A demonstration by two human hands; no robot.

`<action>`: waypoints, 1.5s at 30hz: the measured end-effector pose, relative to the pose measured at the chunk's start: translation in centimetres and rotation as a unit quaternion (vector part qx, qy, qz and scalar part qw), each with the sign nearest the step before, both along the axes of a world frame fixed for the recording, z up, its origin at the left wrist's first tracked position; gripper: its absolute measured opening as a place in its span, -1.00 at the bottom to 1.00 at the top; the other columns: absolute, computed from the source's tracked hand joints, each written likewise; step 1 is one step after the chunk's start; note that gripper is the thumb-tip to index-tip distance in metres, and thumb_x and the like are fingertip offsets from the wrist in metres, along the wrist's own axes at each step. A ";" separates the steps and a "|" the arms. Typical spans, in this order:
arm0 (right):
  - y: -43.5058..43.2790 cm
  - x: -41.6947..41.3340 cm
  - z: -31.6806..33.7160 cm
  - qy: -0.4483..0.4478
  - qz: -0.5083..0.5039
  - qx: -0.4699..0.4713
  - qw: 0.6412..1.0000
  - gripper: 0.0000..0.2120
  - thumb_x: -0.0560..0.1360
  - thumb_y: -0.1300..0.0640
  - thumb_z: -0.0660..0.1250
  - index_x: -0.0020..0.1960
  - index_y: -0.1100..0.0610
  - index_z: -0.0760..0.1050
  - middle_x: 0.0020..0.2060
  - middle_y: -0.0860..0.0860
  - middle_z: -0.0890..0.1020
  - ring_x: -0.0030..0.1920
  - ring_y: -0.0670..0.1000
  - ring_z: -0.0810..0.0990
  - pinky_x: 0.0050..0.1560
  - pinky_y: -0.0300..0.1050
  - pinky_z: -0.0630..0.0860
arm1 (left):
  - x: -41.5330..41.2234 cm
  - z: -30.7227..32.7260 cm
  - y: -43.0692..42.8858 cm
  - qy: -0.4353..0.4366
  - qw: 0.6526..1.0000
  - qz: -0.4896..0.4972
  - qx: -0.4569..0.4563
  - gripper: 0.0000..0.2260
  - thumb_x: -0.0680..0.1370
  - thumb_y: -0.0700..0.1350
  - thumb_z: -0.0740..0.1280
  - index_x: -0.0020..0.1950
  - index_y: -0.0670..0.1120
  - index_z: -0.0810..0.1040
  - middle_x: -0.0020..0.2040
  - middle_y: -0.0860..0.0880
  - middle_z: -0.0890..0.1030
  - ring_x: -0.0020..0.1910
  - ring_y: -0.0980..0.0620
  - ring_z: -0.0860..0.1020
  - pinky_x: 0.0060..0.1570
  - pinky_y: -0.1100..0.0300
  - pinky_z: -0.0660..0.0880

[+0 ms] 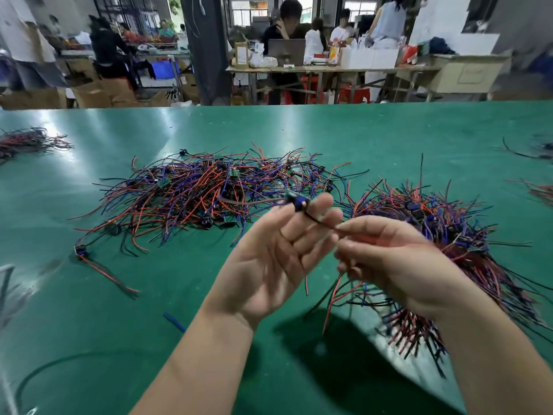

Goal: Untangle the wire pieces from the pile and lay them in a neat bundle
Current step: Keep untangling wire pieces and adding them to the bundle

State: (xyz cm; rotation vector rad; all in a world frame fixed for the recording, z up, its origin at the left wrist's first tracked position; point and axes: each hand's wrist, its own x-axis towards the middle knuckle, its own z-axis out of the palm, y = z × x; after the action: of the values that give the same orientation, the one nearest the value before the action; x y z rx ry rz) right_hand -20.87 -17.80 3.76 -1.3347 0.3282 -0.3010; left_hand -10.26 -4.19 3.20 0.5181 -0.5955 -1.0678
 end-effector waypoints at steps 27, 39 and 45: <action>-0.2 0.3 0.1 -0.122 -0.103 -0.027 0.987 -0.85 0.26 0.16 0.42 -0.18 0.16 0.66 -0.40 0.02 0.59 -0.41 -0.08 0.49 -0.39 -0.31 0.44 | -2.2 -1.7 -2.0 -0.264 0.932 0.204 0.145 -0.81 0.29 0.00 0.51 -0.20 -0.08 0.70 -0.32 -0.01 0.66 -0.39 0.11 0.55 -0.30 0.27 0.53; -0.6 0.6 -0.4 -0.062 -0.176 -0.066 0.980 -0.81 0.19 0.13 0.47 -0.23 0.18 0.60 -0.44 0.00 0.61 -0.47 -0.11 0.48 -0.47 -0.31 0.39 | -2.6 -1.7 -2.1 -0.317 0.908 0.174 0.211 -0.81 0.47 0.01 0.34 -0.15 -0.09 0.65 -0.22 -0.09 0.69 -0.30 0.02 0.61 -0.23 0.17 0.58; -0.8 0.1 -0.1 -0.030 -0.104 -0.110 0.988 -0.91 0.20 0.11 0.48 -0.35 0.12 0.61 -0.49 -0.02 0.55 -0.52 -0.11 0.42 -0.48 -0.33 0.35 | -2.7 -1.5 -1.9 -0.266 0.934 0.094 0.219 -0.77 0.36 0.01 0.37 -0.18 -0.14 0.66 -0.26 -0.08 0.67 -0.36 0.08 0.60 -0.27 0.22 0.57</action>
State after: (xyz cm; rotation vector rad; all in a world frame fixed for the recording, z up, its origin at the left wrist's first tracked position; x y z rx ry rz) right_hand -20.82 -18.60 3.70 -1.5078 0.3922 -0.5655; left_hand -12.92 -6.06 1.73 1.2579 -0.7631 -0.8738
